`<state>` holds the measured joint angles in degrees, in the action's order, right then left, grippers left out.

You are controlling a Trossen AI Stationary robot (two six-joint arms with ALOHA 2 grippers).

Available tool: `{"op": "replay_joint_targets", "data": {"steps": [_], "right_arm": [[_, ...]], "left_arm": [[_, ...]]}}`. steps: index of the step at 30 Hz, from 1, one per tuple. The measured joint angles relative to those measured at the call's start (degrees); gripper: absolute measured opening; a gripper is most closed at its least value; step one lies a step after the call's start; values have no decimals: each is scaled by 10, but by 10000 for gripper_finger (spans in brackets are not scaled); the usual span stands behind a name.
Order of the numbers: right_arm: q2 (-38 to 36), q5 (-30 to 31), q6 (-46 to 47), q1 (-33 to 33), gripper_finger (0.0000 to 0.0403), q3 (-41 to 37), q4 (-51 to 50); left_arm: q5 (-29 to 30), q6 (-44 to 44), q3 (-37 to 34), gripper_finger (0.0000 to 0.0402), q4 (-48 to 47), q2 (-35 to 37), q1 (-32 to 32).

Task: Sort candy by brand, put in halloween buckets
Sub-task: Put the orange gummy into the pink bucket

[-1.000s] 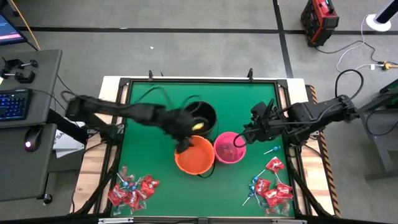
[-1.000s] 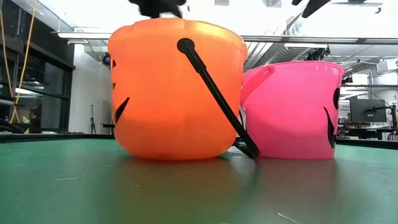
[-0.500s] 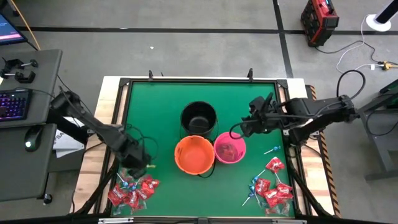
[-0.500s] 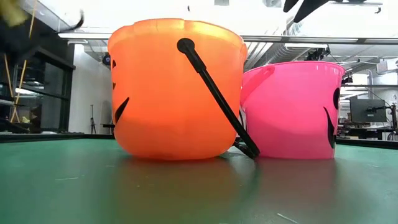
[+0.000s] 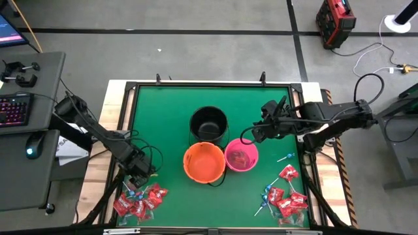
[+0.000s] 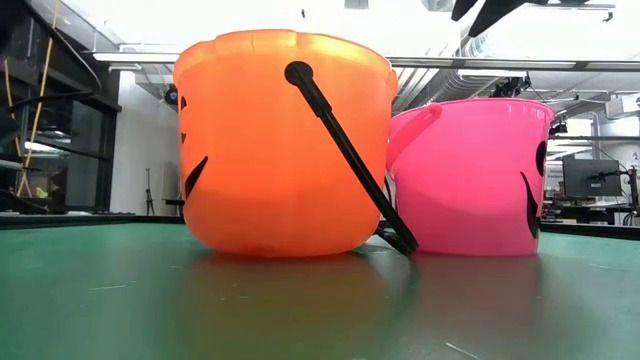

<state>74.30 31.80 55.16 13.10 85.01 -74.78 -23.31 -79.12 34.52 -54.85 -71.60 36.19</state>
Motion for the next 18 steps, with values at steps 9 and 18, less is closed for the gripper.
{"op": "replay_joint_targets", "data": {"steps": [9,18], "right_arm": [[0,11,3,0,215,0,14],[0,13,3,0,215,0,22]], "left_arm": [[-4,53,0,183,17,-69,0],[-48,130,1,109,40,-119,0]]}}
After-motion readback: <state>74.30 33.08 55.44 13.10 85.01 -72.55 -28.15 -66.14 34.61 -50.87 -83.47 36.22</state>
